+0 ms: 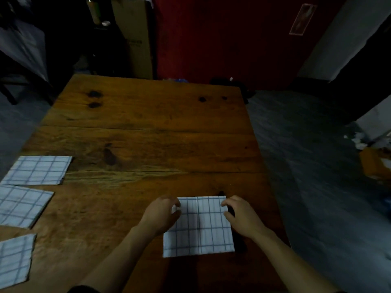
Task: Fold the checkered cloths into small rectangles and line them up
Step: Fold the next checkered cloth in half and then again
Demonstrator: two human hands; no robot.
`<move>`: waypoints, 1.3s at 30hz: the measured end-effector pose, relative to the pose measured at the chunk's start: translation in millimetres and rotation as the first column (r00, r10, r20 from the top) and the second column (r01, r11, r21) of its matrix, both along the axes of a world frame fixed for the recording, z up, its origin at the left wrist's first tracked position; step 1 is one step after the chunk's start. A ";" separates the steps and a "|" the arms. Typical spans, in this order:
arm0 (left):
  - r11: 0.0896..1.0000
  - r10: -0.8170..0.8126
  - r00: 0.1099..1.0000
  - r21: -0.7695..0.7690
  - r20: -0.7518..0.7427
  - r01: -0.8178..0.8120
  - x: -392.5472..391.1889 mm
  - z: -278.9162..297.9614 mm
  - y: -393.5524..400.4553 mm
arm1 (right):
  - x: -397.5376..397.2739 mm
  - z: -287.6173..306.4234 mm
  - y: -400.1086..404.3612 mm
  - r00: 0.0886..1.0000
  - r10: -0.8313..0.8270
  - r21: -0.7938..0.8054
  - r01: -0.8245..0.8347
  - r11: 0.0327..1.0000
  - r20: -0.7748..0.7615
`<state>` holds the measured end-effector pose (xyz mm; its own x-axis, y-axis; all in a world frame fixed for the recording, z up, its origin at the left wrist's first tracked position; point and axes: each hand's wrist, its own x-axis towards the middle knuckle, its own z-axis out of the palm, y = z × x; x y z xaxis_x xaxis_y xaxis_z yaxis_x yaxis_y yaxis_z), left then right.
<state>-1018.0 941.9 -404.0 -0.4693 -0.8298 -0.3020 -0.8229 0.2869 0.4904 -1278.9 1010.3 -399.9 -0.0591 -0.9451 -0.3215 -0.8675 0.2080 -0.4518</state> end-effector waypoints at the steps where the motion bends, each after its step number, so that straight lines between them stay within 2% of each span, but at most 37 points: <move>1: 1.000 -0.010 1.000 0.001 -0.007 0.010 -0.6 -3.6 0.3 | 1.7 -2.0 -0.6 1.000 -0.009 -0.002 0.009 1.000 0.000; 7: 0.978 -0.159 0.980 -0.121 0.118 0.173 -14.2 -16.8 6.2 | 18.5 -8.8 -6.9 0.998 0.040 -0.004 -0.041 0.999 -0.049; 13: 0.956 -0.253 0.941 -0.091 0.225 0.278 -40.1 -29.4 17.8 | 50.7 -28.5 -14.2 0.966 0.239 0.087 -0.231 0.969 -0.098; 18: 0.968 -0.214 0.950 -0.082 0.226 0.237 -32.5 -44.1 18.3 | 60.3 -47.8 -14.0 0.904 0.395 0.131 -0.377 0.917 -0.164; 22: 0.986 -0.142 0.953 -0.042 0.268 0.159 -12.9 -45.4 18.7 | 41.5 -50.7 -6.6 0.943 0.299 0.096 -0.287 0.953 -0.149; 25: 0.993 -0.073 0.963 -0.069 0.259 0.094 0.1 -45.7 18.7 | 18.6 -52.5 -0.6 0.955 0.246 0.115 -0.229 0.967 -0.165; 28: 0.992 -0.062 0.964 -0.094 0.258 0.089 3.7 -44.1 17.2 | 7.0 -53.1 -0.2 0.965 0.219 0.131 -0.201 0.971 -0.147; 33: 0.987 -0.057 0.974 -0.135 0.218 0.087 0.9 -34.7 2.6 | 7.8 -43.2 -18.4 0.991 0.096 0.035 -0.093 0.995 -0.099; 39: 0.988 -0.057 0.965 -0.123 0.256 0.091 -6.6 -27.3 -22.0 | 5.4 -39.5 -42.0 0.984 0.099 0.003 -0.100 0.995 -0.150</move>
